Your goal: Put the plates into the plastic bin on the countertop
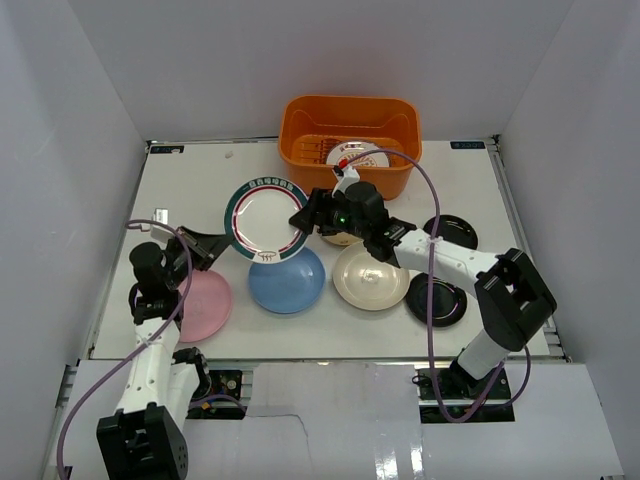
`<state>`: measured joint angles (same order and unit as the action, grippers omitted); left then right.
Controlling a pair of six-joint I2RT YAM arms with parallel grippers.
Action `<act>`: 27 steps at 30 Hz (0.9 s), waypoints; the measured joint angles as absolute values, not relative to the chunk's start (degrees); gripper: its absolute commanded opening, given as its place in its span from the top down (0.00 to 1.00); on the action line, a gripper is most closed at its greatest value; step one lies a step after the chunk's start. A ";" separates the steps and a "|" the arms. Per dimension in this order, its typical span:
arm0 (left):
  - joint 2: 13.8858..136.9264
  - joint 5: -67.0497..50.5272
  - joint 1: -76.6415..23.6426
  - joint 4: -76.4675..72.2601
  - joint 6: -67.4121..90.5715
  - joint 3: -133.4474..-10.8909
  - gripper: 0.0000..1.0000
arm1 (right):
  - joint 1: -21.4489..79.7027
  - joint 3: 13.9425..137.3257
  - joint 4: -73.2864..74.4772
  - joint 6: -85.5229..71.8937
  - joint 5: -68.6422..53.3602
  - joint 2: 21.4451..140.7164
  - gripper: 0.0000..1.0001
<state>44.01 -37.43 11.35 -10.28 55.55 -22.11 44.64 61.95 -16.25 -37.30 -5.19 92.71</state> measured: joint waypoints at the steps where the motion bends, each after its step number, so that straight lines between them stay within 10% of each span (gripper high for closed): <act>1: 43.81 -38.33 11.11 -10.02 55.53 -22.13 1.00 | 44.64 61.78 -16.23 -37.26 -4.80 92.42 0.58; 3: 43.99 -39.59 10.81 -9.45 55.33 -22.22 1.00 | 44.66 61.34 -16.51 -37.41 -4.47 91.53 0.92; 7: 46.98 -41.93 10.74 -7.55 53.32 -22.98 0.44 | 44.60 61.19 -17.87 -39.51 -4.47 88.53 0.92; 11: 51.51 -43.92 6.20 -2.92 48.29 -30.26 0.19 | 42.17 63.07 -15.25 -37.91 -4.38 88.12 0.92; 27: 50.41 -27.90 -12.51 11.38 28.95 -41.71 0.02 | 18.70 100.14 -6.00 -34.68 -3.95 112.36 0.92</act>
